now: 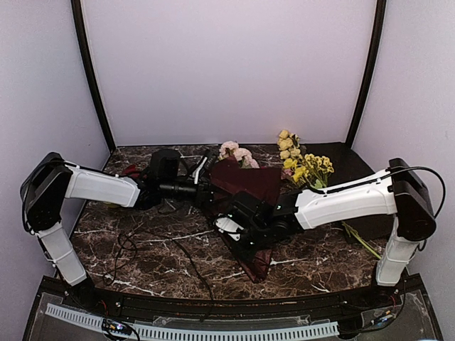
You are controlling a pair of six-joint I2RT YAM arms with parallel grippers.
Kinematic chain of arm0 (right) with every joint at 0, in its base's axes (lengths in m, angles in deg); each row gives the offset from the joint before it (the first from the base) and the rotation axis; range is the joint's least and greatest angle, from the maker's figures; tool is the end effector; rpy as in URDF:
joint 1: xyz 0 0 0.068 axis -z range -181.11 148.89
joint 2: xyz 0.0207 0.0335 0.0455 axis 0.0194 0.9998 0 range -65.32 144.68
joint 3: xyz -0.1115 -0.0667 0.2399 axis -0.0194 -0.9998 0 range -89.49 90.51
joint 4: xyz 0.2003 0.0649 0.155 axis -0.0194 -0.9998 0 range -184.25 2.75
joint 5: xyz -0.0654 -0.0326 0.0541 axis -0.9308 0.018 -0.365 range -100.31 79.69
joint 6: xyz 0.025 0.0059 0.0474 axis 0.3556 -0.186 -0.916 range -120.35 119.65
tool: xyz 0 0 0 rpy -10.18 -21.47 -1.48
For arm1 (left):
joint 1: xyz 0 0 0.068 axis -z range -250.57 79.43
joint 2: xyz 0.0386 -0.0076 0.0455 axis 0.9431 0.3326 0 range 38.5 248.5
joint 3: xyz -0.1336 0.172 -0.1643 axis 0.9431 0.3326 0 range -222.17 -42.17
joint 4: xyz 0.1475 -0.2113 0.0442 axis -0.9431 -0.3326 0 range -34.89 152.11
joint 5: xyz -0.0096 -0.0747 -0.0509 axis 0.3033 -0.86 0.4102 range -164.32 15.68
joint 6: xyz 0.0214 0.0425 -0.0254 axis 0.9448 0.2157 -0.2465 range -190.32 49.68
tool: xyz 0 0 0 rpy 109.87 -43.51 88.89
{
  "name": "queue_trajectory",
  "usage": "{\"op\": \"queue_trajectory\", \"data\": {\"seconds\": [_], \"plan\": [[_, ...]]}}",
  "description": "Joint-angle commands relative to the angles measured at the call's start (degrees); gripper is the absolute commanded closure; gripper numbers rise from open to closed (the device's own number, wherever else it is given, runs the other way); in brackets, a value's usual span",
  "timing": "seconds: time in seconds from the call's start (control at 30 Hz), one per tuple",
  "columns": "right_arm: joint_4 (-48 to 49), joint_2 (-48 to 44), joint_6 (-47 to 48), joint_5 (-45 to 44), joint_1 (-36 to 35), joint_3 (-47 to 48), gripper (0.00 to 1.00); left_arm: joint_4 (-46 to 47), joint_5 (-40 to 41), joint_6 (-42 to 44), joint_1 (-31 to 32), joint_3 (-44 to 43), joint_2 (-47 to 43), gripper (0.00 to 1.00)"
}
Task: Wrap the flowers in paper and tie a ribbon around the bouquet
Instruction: Fold the two-thirds-folded wrapping paper at the center of the board, then press the fold line of the folded bouquet.
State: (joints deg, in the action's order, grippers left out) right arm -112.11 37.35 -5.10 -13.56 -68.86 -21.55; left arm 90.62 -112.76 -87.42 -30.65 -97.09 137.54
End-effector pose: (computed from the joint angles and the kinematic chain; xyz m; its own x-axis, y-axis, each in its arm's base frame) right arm 0.1416 0.3408 0.1862 -0.4011 -0.7620 -0.5083 -0.8830 0.4693 -0.0067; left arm 0.2752 -0.2592 0.2193 -0.4803 0.1015 -0.8712 0.8586 0.2576 -0.4433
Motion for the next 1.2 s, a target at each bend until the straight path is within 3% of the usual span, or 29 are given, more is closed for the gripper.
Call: {"op": "queue_trajectory", "data": {"seconds": [0.0,0.1,0.2,0.37,0.5,0.83,1.03,1.17], "plan": [[-0.18,0.56,0.55,-1.68,-0.72,1.84,1.0,-3.34,2.94,3.03,-0.19,-0.22,-2.66,0.98],[0.14,-0.05,0.77,-1.9,-0.72,1.56,1.0,-6.47,10.45,5.64,-0.83,1.77,-4.84,1.0],[0.3,-0.59,1.2,-0.76,-0.73,1.22,0.91,-10.2,14.75,7.01,-2.63,3.4,-4.34,1.0],[1.68,-2.68,1.44,3.49,-0.86,-1.05,0.72,-8.16,16.61,5.3,-4.15,7.95,-1.72,1.0],[2.75,-5.35,1.02,5.75,-0.9,-3.98,0.66,-5.88,17.59,4.88,-4.31,9.66,1.17,1.0],[7.87,-7.83,-1.79,9.95,-0.89,-4.81,0.65,-5.74,18.28,4.78,-4.33,9.26,5.65,1.0],[10.25,-1.85,-3.25,10.03,-1.85,-6.99,0.78,-6.67,19.97,5.2,-5.9,9.3,5.81,1.0],[7.81,0.22,-2.95,6.44,-4.11,-8.96,0.81,-6.86,20.76,5.74,-6.32,9.28,6.13,1.0]]}}
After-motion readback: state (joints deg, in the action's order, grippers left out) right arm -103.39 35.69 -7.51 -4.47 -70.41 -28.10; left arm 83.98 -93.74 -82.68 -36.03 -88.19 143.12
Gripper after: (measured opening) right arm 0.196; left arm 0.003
